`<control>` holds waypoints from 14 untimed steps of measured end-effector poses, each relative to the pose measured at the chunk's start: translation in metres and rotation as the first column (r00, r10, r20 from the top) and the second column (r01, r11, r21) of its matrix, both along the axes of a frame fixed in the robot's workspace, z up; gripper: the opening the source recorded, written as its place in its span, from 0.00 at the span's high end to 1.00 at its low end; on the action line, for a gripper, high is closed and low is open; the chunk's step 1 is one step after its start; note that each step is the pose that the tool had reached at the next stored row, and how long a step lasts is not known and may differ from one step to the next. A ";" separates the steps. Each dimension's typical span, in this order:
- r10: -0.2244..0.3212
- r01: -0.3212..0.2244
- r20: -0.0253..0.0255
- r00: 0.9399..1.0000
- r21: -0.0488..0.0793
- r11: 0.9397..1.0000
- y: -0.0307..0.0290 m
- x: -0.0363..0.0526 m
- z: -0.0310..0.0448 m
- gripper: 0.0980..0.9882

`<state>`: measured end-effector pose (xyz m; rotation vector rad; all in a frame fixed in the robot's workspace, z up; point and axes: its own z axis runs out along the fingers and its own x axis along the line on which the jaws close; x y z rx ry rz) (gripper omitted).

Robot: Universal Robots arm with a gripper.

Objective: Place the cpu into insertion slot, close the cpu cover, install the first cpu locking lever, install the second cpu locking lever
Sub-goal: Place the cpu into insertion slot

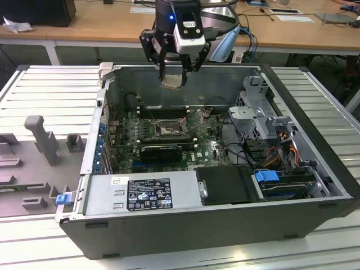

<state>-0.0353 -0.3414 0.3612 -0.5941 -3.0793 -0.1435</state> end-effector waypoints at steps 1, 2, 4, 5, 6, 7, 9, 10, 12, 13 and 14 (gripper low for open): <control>-0.023 0.023 0.000 1.000 0.000 1.000 0.0000 0.0000 -0.0001 0.52; -0.035 0.035 0.000 0.999 0.000 0.999 0.0000 0.0000 -0.0001 0.52; -0.068 0.068 0.000 0.998 0.000 0.998 0.0000 0.0000 -0.0003 0.52; -0.078 0.078 0.000 0.997 0.000 0.997 0.0000 0.0000 -0.0004 0.52; -0.085 0.085 0.000 0.996 0.000 0.996 0.0001 0.0000 -0.0007 0.52; -0.088 0.088 0.000 0.996 0.000 0.996 0.0001 0.0000 -0.0010 0.52; -0.089 0.089 0.000 0.996 0.000 0.996 0.0000 0.0000 -0.0019 0.52; -0.090 0.090 0.000 0.996 0.000 0.996 0.0000 0.0000 -0.0026 0.52; -0.090 0.090 -0.001 0.996 0.000 0.996 0.0000 0.0000 -0.0035 0.52; -0.090 0.090 -0.002 0.996 0.000 0.996 0.0000 -0.0001 -0.0039 0.52; -0.091 0.091 -0.005 0.996 -0.001 0.996 0.0000 0.0000 -0.0041 0.52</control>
